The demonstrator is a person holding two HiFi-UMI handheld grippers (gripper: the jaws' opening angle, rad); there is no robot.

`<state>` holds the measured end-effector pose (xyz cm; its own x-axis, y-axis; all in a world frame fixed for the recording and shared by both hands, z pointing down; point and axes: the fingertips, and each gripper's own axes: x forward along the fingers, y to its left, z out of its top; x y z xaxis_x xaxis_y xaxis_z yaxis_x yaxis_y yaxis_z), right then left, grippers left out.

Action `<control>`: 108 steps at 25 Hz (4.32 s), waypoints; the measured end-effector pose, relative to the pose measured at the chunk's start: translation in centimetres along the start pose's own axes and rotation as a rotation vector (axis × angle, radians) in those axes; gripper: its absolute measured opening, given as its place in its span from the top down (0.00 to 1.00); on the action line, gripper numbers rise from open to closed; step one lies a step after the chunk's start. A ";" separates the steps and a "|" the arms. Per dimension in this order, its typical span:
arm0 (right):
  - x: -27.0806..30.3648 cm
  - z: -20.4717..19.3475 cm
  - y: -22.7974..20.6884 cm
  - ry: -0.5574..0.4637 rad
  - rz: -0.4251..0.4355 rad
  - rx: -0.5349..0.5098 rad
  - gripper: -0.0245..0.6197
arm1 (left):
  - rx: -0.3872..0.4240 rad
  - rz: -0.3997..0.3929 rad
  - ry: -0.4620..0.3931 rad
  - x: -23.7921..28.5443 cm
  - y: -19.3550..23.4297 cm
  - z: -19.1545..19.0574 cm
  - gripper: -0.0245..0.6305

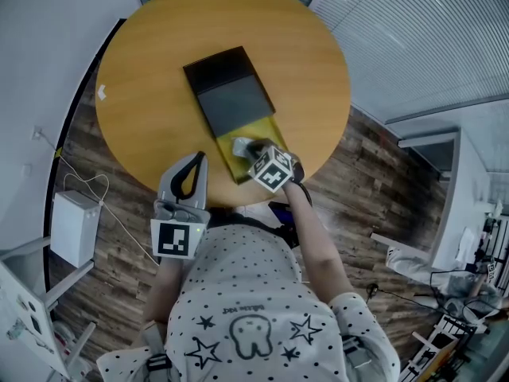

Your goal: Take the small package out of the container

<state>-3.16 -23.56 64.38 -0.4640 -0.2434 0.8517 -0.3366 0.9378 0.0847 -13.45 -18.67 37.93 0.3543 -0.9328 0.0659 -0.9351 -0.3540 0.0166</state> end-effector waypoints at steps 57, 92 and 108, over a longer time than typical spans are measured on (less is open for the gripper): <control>-32.3 1.5 -0.1 -0.819 -0.599 0.382 0.96 | 0.074 -0.088 -0.099 -4.5 -9.5 2.5 0.95; -37.2 -8.2 7.8 -0.869 -0.700 0.603 0.96 | 0.059 -0.163 -0.098 -6.0 -14.1 2.8 0.95; -36.6 -8.4 9.1 -0.838 -0.686 0.601 0.96 | 0.017 -0.149 -0.072 -6.6 -14.1 1.8 0.95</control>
<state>17.62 -4.02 38.34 -0.3502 -0.9298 0.1130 -0.9366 0.3459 -0.0566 -2.61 -7.66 35.50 0.4894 -0.8720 -0.0077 -0.8720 -0.4895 0.0042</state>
